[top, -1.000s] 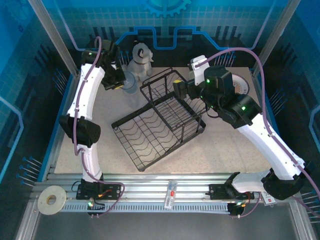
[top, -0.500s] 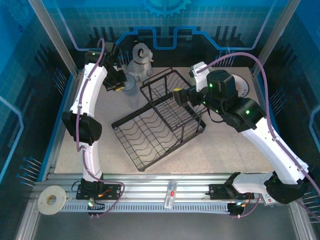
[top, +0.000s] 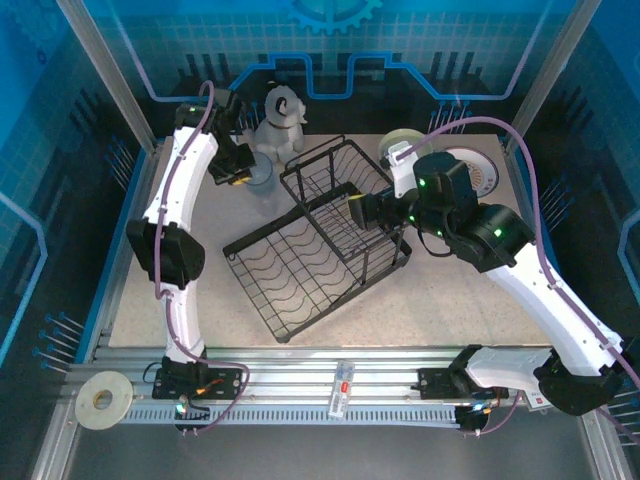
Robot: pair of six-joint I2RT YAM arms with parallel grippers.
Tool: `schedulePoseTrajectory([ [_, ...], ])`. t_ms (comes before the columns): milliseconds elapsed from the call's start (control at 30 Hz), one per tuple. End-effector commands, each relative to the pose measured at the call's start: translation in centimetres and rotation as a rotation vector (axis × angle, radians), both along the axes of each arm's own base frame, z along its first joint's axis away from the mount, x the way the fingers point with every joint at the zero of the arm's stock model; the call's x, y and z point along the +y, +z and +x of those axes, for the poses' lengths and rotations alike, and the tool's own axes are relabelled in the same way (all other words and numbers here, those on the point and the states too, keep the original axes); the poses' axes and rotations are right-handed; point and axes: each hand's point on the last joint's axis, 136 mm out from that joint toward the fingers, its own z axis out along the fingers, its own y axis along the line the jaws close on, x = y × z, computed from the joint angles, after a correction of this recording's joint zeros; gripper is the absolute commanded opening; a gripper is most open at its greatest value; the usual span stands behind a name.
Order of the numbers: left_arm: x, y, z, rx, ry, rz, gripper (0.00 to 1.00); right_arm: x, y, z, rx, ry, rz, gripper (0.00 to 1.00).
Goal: Unload the mixed dishes from the dish rack
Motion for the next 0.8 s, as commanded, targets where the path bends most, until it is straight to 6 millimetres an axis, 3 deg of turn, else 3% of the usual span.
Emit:
schedulePoseTrajectory([
  [0,0.1,-0.8,0.3,0.013,-0.018,-0.006,0.02,-0.2,0.2,-0.5,0.009,-0.003,0.031,1.0],
  [267,-0.1,-0.5,0.6,0.001,-0.021,-0.023,0.17,-0.3,0.1,-0.4,0.006,-0.011,0.031,1.0],
  [600,-0.5,0.3,0.7,-0.023,-0.024,-0.045,0.26,-0.3,0.1,-0.3,0.007,-0.019,0.035,1.0],
  [767,-0.8,3.1,0.6,-0.112,-0.036,-0.069,0.47,-1.4,0.3,0.2,0.004,-0.069,0.051,1.0],
])
